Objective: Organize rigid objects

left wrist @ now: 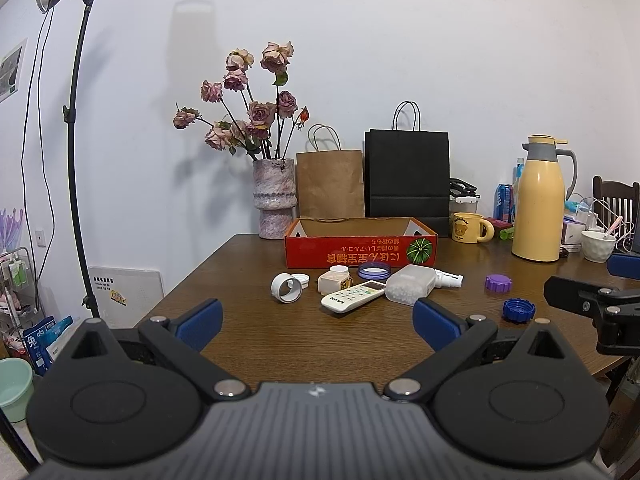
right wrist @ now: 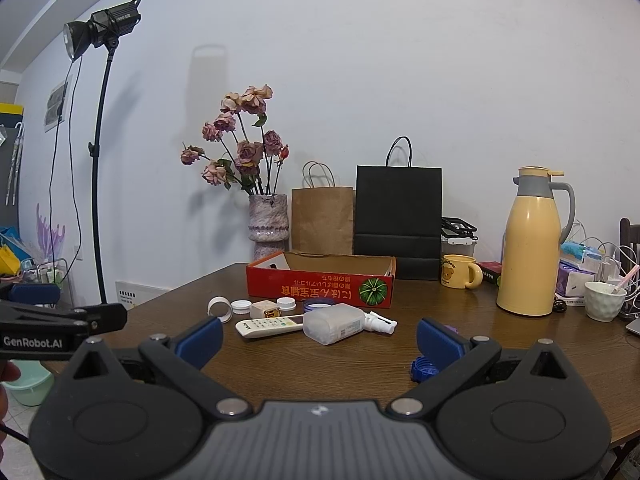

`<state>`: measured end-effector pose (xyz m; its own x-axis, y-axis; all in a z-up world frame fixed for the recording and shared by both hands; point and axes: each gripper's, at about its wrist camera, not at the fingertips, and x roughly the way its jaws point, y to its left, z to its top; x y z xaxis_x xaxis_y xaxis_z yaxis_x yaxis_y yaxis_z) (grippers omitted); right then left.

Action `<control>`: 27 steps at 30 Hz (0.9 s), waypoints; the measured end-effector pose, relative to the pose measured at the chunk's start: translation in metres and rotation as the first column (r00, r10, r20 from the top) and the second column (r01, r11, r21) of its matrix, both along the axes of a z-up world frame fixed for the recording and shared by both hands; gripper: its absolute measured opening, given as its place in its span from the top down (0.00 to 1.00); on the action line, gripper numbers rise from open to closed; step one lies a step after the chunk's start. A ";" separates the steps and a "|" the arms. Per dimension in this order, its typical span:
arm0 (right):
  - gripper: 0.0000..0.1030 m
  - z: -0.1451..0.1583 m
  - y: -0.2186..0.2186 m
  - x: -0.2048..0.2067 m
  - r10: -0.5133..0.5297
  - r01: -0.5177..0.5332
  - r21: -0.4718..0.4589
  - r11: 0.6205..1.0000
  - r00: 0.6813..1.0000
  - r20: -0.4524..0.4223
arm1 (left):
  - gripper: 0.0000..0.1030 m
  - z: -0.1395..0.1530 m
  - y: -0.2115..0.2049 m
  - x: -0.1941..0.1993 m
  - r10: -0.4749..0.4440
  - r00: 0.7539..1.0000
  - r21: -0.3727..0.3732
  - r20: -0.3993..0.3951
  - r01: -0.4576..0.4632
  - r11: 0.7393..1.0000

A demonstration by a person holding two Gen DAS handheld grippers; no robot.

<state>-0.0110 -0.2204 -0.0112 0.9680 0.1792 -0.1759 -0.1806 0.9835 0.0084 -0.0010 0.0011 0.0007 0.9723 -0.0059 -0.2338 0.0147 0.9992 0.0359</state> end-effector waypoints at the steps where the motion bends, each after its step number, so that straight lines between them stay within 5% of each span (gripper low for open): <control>1: 0.00 0.000 0.000 0.000 0.000 0.000 0.000 1.000 1.000 0.000 | 0.00 0.000 0.000 0.000 0.000 1.000 0.000 0.000 0.000 1.000; 27: 0.00 -0.004 0.001 -0.001 0.000 0.000 -0.001 1.000 1.000 -0.001 | 0.00 0.000 0.000 0.000 0.000 1.000 0.000 0.001 0.000 1.000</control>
